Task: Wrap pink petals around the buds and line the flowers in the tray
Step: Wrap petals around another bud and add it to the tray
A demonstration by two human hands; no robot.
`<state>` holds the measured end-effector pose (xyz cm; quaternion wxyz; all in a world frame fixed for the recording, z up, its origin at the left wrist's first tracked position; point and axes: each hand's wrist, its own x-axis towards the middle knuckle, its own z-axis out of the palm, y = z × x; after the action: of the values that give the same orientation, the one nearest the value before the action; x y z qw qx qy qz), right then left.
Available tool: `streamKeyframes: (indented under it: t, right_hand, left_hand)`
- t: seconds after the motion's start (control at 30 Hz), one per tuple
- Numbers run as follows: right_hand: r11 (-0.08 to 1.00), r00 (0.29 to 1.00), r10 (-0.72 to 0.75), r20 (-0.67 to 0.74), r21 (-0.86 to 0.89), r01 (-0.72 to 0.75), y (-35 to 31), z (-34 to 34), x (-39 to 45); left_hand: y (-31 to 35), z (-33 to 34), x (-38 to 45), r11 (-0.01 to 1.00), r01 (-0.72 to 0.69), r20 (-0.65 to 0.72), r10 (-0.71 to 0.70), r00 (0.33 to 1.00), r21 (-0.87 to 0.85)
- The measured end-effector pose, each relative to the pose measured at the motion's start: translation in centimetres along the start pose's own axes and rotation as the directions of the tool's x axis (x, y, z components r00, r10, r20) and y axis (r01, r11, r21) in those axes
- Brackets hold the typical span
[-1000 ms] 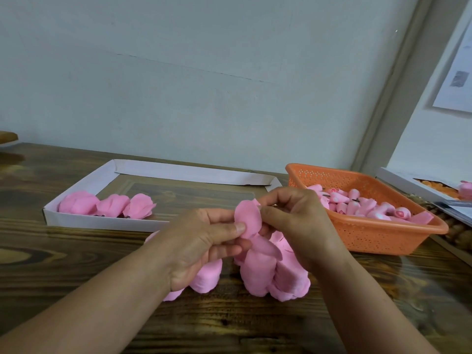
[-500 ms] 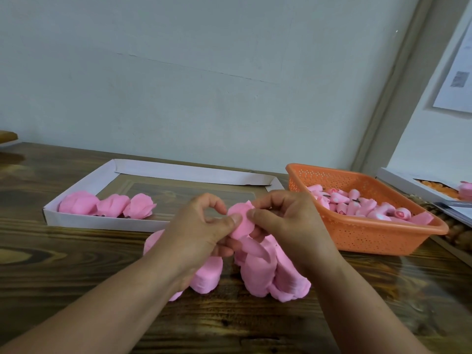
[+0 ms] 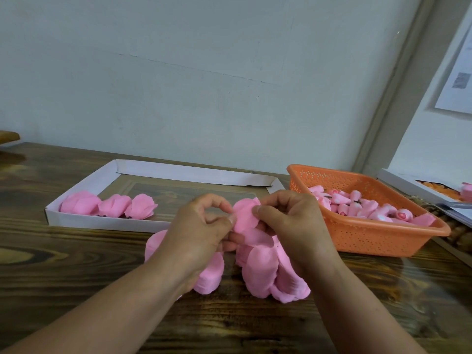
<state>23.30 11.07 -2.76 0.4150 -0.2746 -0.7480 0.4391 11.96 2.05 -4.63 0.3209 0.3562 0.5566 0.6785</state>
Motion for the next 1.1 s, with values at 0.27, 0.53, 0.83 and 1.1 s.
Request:
streamKeyframes:
  t: [0.27, 0.53, 0.83, 1.1]
  right_hand:
    - [0.997, 0.982, -0.057, 0.181, 0.058, 0.047, 0.0, -1.1, 0.1]
    - [0.993, 0.963, -0.069, 0.261, 0.106, 0.043, 0.2, -1.6, 0.2]
    - [0.983, 0.949, -0.139, 0.283, 0.154, 0.098, -0.3, -1.4, 0.0]
    - [0.971, 0.884, -0.230, 0.407, 0.152, 0.183, -0.2, -3.2, 0.2]
  left_hand:
    - [-0.3, 0.2, 0.0, 1.000, 0.002, 0.075, -0.002, 0.997, 0.000]
    - [-0.3, -0.3, 0.0, 0.998, 0.040, 0.234, -0.051, 0.971, 0.050]
    - [0.2, -0.9, 0.4, 0.970, 0.239, 0.313, -0.213, 0.925, -0.046]
    - [1.6, -1.8, 1.0, 0.904, 0.344, 0.284, -0.270, 0.920, -0.256]
